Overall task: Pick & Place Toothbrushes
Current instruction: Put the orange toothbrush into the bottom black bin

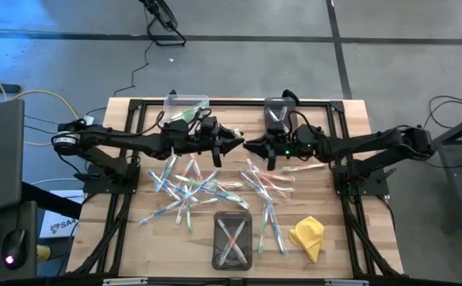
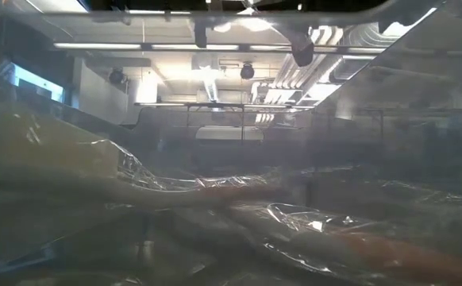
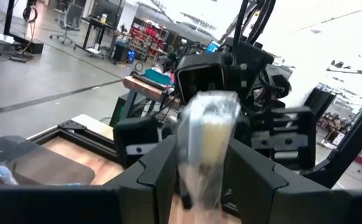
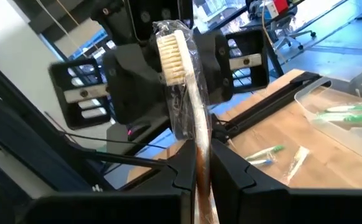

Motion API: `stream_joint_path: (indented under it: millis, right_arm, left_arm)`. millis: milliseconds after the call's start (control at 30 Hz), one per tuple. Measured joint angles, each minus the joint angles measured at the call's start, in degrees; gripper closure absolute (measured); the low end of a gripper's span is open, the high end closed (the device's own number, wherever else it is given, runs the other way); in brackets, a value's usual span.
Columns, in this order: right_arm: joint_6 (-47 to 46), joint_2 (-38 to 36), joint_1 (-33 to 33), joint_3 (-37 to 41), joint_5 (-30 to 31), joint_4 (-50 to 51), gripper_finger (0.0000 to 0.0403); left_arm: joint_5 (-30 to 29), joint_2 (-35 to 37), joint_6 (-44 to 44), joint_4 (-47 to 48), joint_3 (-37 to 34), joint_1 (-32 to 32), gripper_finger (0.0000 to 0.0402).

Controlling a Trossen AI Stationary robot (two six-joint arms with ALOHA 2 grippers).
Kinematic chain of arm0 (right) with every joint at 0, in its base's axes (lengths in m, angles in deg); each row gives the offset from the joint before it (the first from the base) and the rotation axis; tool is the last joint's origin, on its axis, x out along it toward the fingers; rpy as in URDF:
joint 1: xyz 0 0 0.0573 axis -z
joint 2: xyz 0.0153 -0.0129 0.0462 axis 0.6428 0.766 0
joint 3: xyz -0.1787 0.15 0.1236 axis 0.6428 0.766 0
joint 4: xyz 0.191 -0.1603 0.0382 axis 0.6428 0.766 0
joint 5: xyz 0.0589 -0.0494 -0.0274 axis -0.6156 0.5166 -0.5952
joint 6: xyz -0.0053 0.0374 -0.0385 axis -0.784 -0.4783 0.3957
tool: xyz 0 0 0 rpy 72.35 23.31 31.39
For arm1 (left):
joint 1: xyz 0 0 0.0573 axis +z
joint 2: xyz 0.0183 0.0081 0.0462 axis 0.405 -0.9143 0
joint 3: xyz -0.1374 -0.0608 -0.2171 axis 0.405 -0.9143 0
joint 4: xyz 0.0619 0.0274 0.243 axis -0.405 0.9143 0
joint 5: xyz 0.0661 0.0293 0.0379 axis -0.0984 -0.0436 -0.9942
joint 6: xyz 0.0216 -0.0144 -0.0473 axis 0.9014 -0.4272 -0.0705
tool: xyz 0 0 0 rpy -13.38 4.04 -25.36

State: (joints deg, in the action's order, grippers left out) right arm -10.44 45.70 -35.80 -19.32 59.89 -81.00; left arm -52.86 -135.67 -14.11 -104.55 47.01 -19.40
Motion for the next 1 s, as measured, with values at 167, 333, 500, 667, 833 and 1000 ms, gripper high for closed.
stream_joint_path:
  millis: [167,333,500,667,833,1000]
  right_arm:
    - [0.30,-0.01,0.00,0.00,0.54,-0.54,0.0382]
    - [0.84,-0.01,0.07,0.00,1.41,-1.09,0.0382]
    - [1.54,-0.01,0.07,0.00,1.68,-0.82,0.0382]
    - [1.95,-0.01,0.07,0.00,1.71,-1.08,0.0382]
    - [2.21,-0.01,0.09,0.00,1.74,-0.95,0.0382]
    - [2.21,-0.01,0.07,0.00,1.73,-0.89,0.0381]
  left_arm:
    - [-0.03,-0.53,0.00,0.31,0.00,0.00,0.0271]
    - [-0.20,-1.27,0.00,0.44,-0.09,0.00,0.0280]
    - [-0.22,-1.73,0.00,0.17,0.00,0.00,0.0327]
    - [-0.51,-1.68,0.24,-0.05,0.00,0.00,0.0379]
    - [-1.58,-1.68,0.68,-0.01,0.00,0.00,0.0393]
    - [-1.65,-1.66,0.90,0.01,0.00,0.00,0.0392]
